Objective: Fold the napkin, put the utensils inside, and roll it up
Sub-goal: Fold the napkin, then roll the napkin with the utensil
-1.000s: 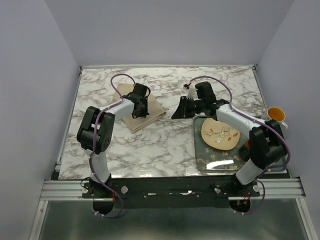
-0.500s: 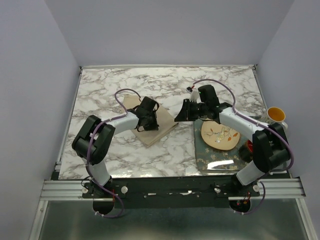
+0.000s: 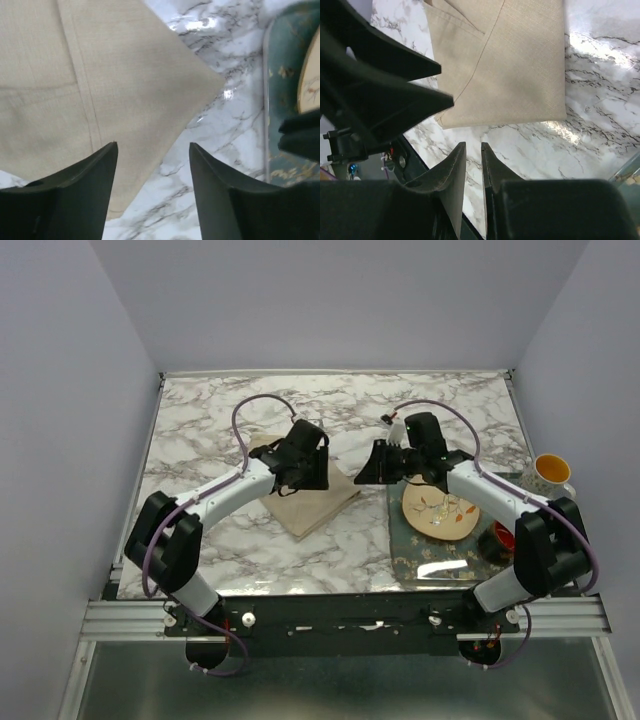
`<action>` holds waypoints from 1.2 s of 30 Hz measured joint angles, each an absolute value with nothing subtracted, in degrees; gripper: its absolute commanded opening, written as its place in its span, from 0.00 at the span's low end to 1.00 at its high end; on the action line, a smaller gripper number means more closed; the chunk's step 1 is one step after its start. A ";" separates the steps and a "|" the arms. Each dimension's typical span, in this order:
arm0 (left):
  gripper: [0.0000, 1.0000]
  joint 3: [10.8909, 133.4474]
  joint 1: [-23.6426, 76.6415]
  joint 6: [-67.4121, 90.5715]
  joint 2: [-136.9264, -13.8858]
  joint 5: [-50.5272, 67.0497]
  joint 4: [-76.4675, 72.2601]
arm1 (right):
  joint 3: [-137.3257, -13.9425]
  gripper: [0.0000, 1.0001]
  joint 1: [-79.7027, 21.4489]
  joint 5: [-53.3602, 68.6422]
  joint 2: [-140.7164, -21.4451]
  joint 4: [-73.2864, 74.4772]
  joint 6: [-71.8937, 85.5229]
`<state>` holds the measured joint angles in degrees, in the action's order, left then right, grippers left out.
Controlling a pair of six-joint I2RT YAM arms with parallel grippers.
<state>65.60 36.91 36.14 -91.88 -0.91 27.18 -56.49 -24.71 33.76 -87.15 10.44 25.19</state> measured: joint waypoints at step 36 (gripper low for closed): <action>0.47 72.62 56.12 2.96 -104.36 -18.61 33.69 | -40.12 0.27 -11.11 33.41 -62.35 13.37 25.45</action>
